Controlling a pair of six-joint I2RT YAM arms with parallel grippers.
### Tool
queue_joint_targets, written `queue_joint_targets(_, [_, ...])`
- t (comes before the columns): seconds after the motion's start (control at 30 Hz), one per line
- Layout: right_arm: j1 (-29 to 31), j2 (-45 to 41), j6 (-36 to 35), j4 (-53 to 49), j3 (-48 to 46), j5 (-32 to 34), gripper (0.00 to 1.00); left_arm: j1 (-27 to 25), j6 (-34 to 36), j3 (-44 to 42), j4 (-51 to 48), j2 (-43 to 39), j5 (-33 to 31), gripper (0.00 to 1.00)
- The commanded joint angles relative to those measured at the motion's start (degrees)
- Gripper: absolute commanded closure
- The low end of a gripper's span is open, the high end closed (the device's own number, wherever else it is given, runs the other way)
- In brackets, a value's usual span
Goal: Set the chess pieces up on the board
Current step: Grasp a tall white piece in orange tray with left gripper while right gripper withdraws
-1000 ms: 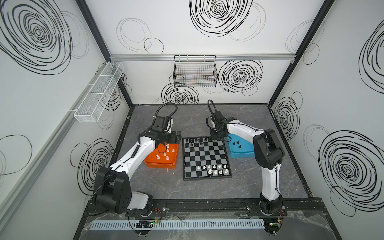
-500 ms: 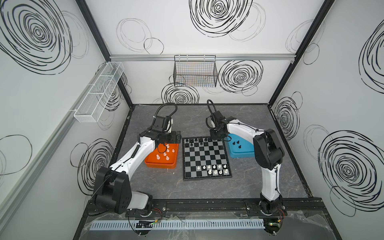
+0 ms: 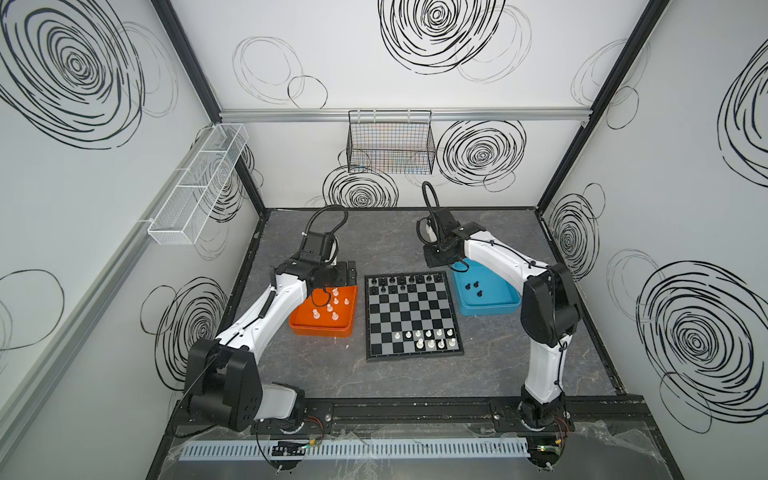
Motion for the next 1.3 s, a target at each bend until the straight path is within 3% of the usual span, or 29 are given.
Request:
queue_joint_targets(0.0, [-3.7, -3.4, -1.6, -1.9, 1.9, -1.4, 0.61, 3.6, -3.2, -0.2, -3.4, -2.0, -2.7, 0.04])
queue_joint_targets(0.07, [-5.6, -4.5, -2.3, -1.4, 1.5, -2.6, 0.50, 5.3, -3.8, -1.1, -4.8, -2.5, -3.6, 0.04])
queue_joint_targets(0.13, [-7.7, -5.6, -2.3, -0.9, 0.7, -4.4, 0.29, 7.1, -4.4, -2.1, -6.3, -3.0, -4.1, 0.04])
queue_joint_targets(0.23, [-9.6, -6.8, -1.6, 0.0, -0.7, -4.5, 0.09, 9.2, -5.4, -4.0, -8.2, -3.3, -4.6, 0.04])
queue_joint_targets(0.3, [-10.5, -7.4, -1.6, 0.6, -1.8, -4.4, 0.01, 9.8, -5.7, -5.4, -8.6, -3.3, -4.5, 0.04])
queue_joint_targets(0.6, [-12.7, -8.1, -1.7, 2.7, -5.7, -7.5, 0.00, 9.7, -7.8, -10.3, -7.3, -1.7, -4.6, 0.01])
queue_joint_targets(1.27, [-14.7, -8.2, -1.8, 4.3, -8.1, -8.8, 0.03, 8.2, -6.5, -10.2, -2.2, 7.0, -4.5, 0.42])
